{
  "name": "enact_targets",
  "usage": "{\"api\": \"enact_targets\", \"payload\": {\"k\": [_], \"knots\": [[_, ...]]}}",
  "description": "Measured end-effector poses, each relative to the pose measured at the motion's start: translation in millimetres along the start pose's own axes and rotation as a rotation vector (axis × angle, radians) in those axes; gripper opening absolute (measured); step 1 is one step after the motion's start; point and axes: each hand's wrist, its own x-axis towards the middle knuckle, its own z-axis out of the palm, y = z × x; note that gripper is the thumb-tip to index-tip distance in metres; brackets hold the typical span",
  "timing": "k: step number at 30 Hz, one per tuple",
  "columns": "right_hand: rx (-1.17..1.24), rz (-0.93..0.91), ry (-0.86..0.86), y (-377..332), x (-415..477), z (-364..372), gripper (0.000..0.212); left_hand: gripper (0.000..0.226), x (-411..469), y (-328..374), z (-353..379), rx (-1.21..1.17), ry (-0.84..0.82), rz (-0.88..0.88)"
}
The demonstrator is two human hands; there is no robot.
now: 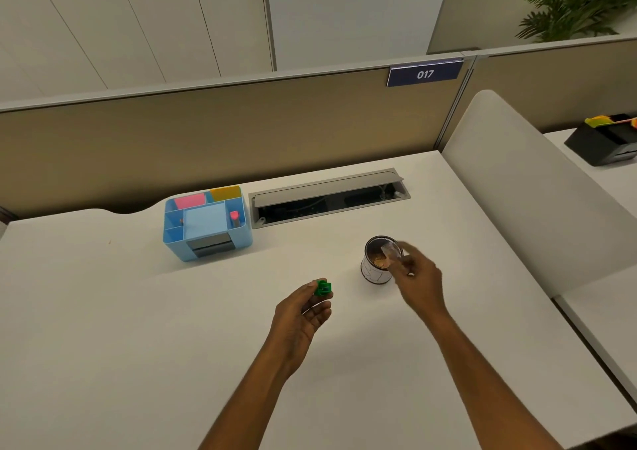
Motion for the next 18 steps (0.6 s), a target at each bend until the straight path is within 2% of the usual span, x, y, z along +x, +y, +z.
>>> {"api": "enact_targets", "payload": {"k": [2, 3, 6, 10, 12, 15, 16, 18], "knots": [[-0.13, -0.023, -0.006, 4, 15, -5, 0.043, 0.029, -2, -1, -2, 0.008, 0.022, 0.0], [-0.172, -0.028, -0.021, 5, 21, -6, 0.043, 0.03, -2, -2, -3, 0.014, 0.029, 0.001], [-0.37, -0.118, -0.047, 10, 37, -6, 0.018, 0.03, -4, -3, -5, 0.025, 0.046, -0.001], [-0.504, -0.169, -0.073, 12, 46, -5, 0.02, 0.027, -6, -4, -5, 0.046, 0.052, 0.0], [-0.51, -0.176, -0.083, 10, 47, -4, 0.033, 0.026, -6, -3, -6, 0.052, 0.053, 0.006], [-0.44, -0.116, -0.12, 6, 47, -6, 0.068, 0.027, -7, -2, -8, 0.046, 0.055, 0.013], [-0.434, -0.122, -0.123, 5, 47, -6, 0.066, 0.027, -7, -2, -8, 0.046, 0.058, 0.014], [-0.488, -0.176, -0.102, 5, 46, -7, 0.038, 0.027, -6, -1, -8, 0.047, 0.061, 0.014]]}}
